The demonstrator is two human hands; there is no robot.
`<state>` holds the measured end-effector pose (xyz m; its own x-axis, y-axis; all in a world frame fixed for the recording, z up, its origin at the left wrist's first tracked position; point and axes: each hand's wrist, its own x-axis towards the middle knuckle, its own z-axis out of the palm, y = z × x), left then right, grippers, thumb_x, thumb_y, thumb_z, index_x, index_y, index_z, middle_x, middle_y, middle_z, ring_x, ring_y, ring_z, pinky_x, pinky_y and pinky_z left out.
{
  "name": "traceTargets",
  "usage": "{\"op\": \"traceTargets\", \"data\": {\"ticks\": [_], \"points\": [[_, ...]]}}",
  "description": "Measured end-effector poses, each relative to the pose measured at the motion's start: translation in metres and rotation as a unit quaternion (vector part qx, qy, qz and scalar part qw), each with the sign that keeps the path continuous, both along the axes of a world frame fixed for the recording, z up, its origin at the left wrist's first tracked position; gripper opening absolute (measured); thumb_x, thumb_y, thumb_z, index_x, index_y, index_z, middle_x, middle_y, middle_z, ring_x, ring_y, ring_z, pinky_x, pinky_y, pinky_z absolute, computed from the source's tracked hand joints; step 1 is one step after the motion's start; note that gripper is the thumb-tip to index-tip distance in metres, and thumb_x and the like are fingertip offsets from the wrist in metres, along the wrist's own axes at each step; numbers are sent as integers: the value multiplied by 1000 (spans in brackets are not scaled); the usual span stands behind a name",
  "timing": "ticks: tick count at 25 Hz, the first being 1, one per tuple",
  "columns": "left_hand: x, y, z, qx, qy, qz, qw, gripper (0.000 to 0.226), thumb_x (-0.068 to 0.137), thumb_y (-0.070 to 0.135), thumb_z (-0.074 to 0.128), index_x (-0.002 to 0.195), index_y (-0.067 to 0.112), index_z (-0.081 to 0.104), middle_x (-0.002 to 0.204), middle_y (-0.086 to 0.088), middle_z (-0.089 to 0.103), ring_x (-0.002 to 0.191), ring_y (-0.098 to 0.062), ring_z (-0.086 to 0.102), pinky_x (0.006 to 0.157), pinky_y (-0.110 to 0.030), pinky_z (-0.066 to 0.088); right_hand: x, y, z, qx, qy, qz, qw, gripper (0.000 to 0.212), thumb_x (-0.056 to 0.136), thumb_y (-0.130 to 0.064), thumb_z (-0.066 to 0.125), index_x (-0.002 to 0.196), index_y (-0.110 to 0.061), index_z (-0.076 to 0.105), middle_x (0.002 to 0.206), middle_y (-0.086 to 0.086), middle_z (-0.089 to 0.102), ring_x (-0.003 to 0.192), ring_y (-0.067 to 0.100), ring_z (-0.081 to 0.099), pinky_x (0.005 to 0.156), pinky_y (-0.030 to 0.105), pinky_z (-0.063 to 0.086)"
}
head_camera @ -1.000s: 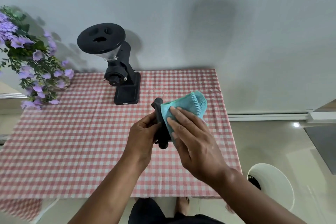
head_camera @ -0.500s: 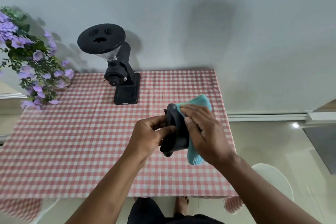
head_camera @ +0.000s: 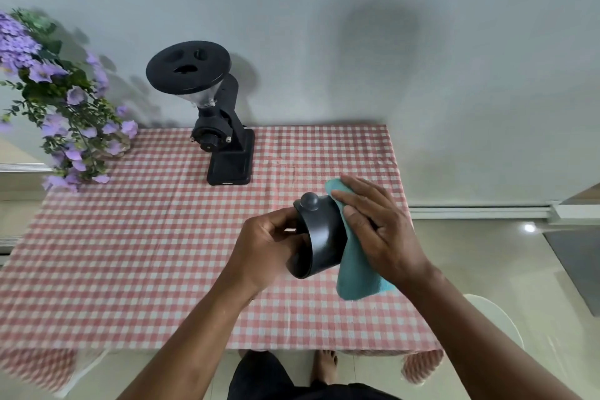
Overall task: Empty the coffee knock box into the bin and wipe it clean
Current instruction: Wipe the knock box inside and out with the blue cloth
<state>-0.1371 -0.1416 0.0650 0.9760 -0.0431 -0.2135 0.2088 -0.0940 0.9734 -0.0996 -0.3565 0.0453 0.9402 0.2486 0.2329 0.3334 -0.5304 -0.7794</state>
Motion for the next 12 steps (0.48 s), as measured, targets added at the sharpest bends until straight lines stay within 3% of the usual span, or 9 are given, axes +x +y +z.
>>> {"op": "traceTargets", "data": {"ticks": [2, 5, 7, 10, 12], "points": [[0, 2, 1, -8, -17, 2, 1000, 44, 92, -12, 68, 112, 25, 81, 103, -3, 85, 99, -21, 81, 85, -30, 65, 1, 1, 6, 11, 55, 7, 998, 40, 106, -38, 51, 142, -31, 66, 161, -10, 49, 147, 2, 44, 118, 20, 36], [1, 3, 4, -10, -39, 9, 999, 48, 93, -13, 67, 116, 27, 79, 106, -1, 85, 103, -18, 80, 89, -28, 64, -2, 7, 15, 107, 137, -20, 985, 41, 108, -35, 55, 148, -31, 57, 153, -13, 57, 133, -15, 51, 101, 1, 39], [2, 4, 4, 12, -48, 14, 999, 45, 94, -10, 67, 117, 28, 79, 109, -1, 84, 106, -15, 79, 91, -28, 63, -4, 9, 17, 148, 160, -34, 975, 41, 107, -28, 57, 148, -27, 57, 147, -14, 62, 125, -18, 55, 94, 0, 42], [6, 6, 2, 106, -63, 39, 992, 38, 94, 0, 72, 113, 31, 80, 110, 3, 76, 106, -10, 74, 91, -29, 62, -9, 14, 15, 130, 131, -54, 981, 40, 105, -24, 61, 145, -22, 61, 141, -11, 64, 121, -20, 55, 92, 0, 42], [8, 3, 4, 173, -75, 57, 980, 33, 96, 6, 73, 118, 31, 78, 107, 7, 70, 102, -9, 70, 88, -19, 56, -14, 17, 12, 132, 123, -69, 981, 43, 103, -26, 62, 145, -21, 60, 141, -9, 63, 124, -17, 54, 95, 0, 42]]}}
